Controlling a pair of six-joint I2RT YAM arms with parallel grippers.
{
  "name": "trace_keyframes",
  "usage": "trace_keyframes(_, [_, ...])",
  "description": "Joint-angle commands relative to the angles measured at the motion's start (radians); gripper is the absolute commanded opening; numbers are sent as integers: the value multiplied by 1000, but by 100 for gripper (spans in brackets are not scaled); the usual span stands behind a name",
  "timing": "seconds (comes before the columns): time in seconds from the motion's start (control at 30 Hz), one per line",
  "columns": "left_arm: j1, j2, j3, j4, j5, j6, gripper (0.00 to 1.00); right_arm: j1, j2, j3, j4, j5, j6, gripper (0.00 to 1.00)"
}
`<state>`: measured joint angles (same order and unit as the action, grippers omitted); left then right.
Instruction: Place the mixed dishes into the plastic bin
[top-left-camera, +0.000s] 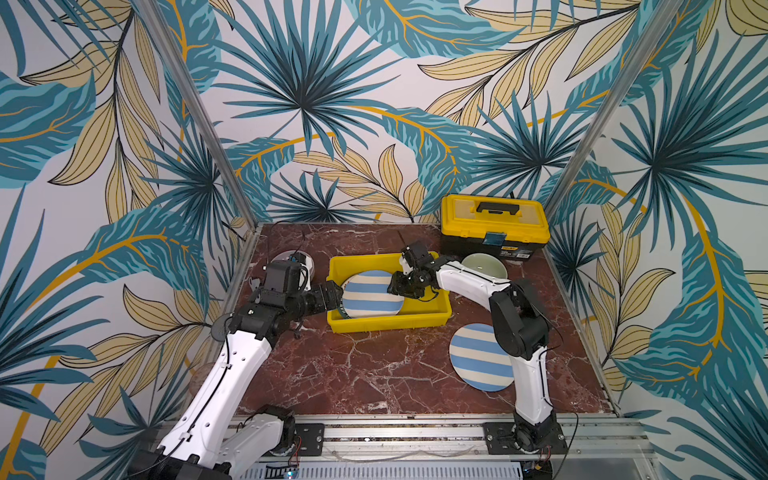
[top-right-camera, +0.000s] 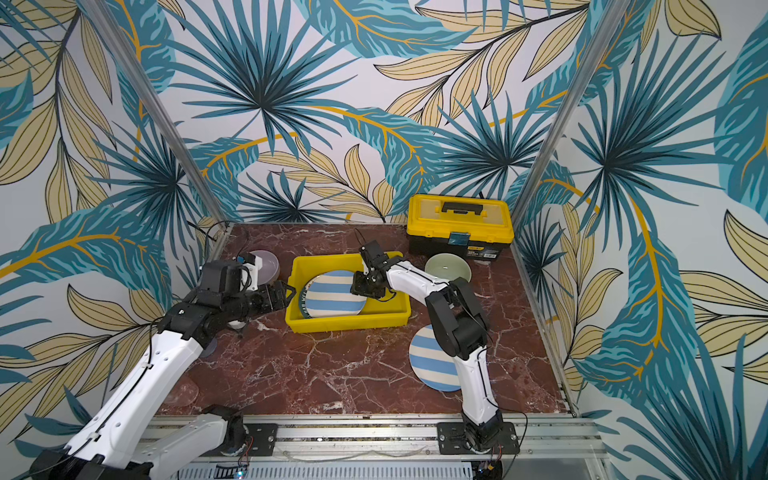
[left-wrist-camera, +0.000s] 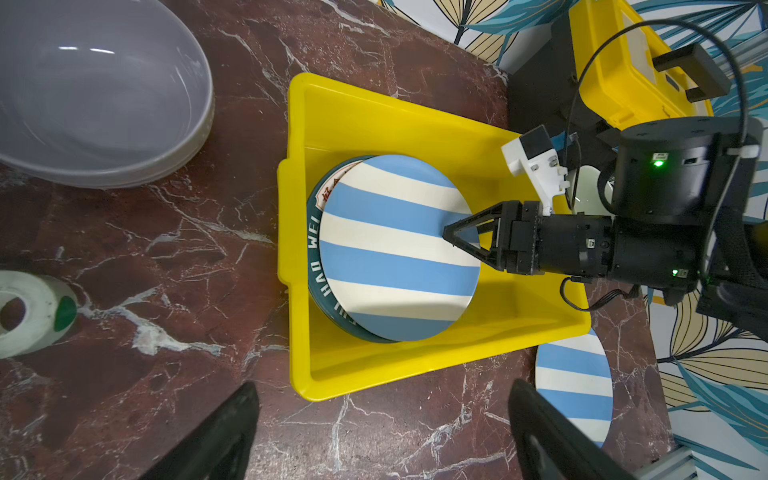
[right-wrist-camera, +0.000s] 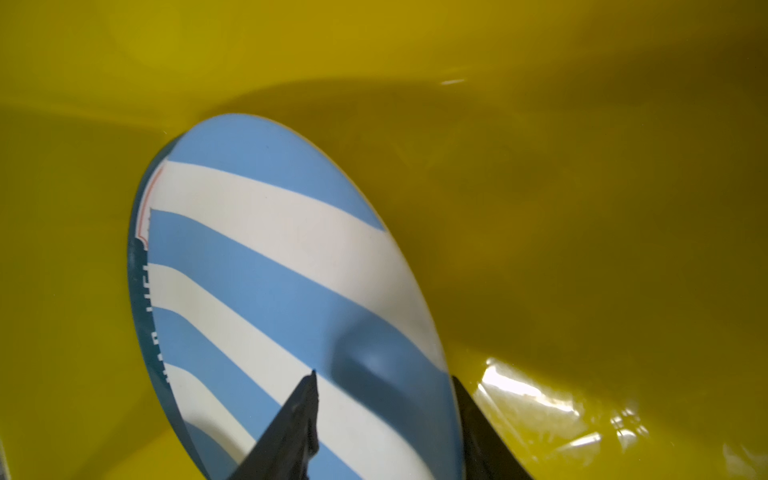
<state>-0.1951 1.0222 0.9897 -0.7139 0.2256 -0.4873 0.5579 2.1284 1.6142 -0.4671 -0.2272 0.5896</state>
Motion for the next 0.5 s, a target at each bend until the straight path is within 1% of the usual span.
trace_keyframes(0.0, [9, -5, -11, 17, 10, 6, 94, 15, 22, 38, -61, 38, -20, 52])
trace_keyframes(0.3, [8, -10, -13, 18, 19, 10, 94, 33, 69, 105, -125, 57, -30, 53])
trace_keyframes(0.47, [8, -20, -16, 18, 21, 10, 94, 46, 101, 156, -162, 69, -36, 59])
